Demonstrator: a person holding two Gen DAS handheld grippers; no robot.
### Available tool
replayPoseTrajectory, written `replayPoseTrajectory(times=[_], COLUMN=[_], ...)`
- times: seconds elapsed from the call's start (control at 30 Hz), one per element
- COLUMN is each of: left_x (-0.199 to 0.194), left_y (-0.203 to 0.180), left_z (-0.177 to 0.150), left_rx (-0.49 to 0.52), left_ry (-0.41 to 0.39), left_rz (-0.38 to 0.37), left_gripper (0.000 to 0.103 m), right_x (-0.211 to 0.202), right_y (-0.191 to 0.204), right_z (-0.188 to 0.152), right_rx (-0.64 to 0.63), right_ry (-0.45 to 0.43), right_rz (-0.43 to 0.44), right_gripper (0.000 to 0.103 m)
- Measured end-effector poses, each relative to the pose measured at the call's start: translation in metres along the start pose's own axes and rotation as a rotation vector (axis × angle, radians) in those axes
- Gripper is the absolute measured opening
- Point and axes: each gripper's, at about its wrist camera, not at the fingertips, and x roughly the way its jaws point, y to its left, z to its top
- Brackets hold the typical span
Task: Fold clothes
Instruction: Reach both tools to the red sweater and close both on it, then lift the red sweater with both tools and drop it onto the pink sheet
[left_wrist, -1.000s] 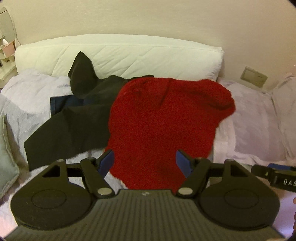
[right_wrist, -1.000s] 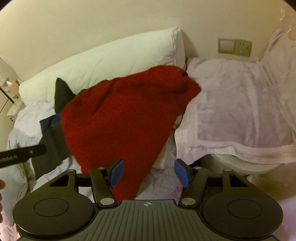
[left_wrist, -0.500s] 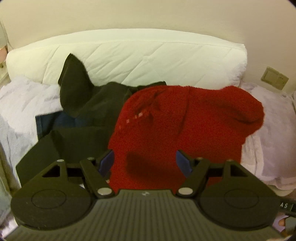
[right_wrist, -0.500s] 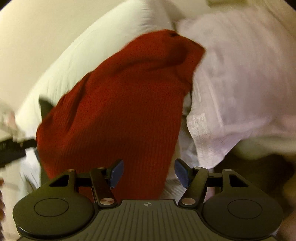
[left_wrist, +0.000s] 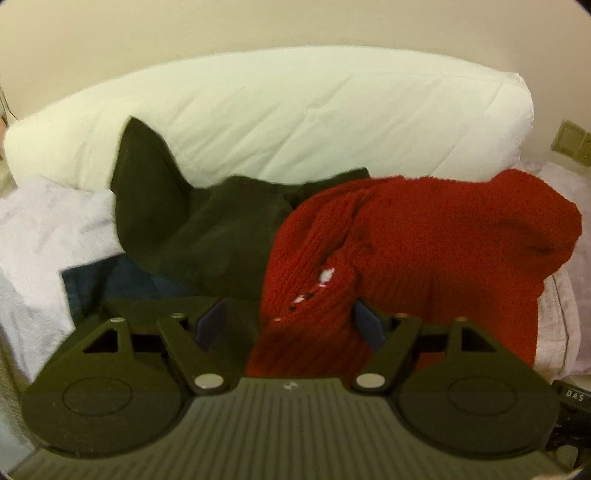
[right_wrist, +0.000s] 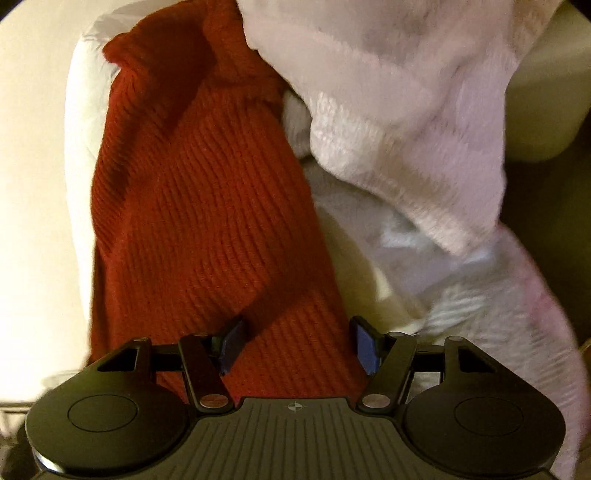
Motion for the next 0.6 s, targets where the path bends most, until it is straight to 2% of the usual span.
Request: replayPoseTrajectory(times=[0.03, 0.07, 0.1, 0.13, 0.17, 0.27, 0.4, 0.5, 0.6], left_x=[0.004, 0.006, 0.004, 0.002, -0.002, -0.018, -0.057, -0.097, -0.150], left_y=[0.000, -0.001, -0.003, -0.003, -0.004, 0.002, 0.009, 0.014, 0.027], left_z=[0.000, 0.000, 0.000, 0.001, 0.001, 0.002, -0.004, -0.016, -0.031], left_rx=[-0.009, -0.017, -0.021, -0.022, -0.019, -0.053, -0.120, -0.166, -0.217], left_ry=[0.002, 0.003, -0.007, -0.016, -0.025, -0.041, -0.095, -0.154, -0.229], left_rz=[-0.035, -0.059, -0.059, -0.063, -0.071, -0.125, -0.212, -0.248, -0.247], left_gripper=[0.057, 0.043, 0.039, 0.024, 0.017, 0.014, 0.013, 0.013, 0.013], right_x=[-0.001, -0.003, -0.005, -0.009, -0.014, -0.037, -0.074, -0.098, -0.128], right_y=[0.006, 0.012, 0.019, 0.031, 0.043, 0.073, 0.115, 0.154, 0.194], right_z=[0.001, 0.002, 0.003, 0.002, 0.000, -0.001, -0.005, -0.014, -0.031], right_rx=[-0.034, -0.073, -0.112, -0.183, -0.257, -0.354, -0.475, -0.565, -0.704], right_ry=[-0.003, -0.006, -0.010, -0.016, -0.022, -0.042, -0.068, -0.089, -0.104], right_rz=[-0.006, -0.015, -0.023, -0.042, -0.063, -0.014, 0.095, 0.204, 0.342], right_gripper=[0.059, 0.027, 0.019, 0.016, 0.015, 0.013, 0.012, 0.012, 0.012])
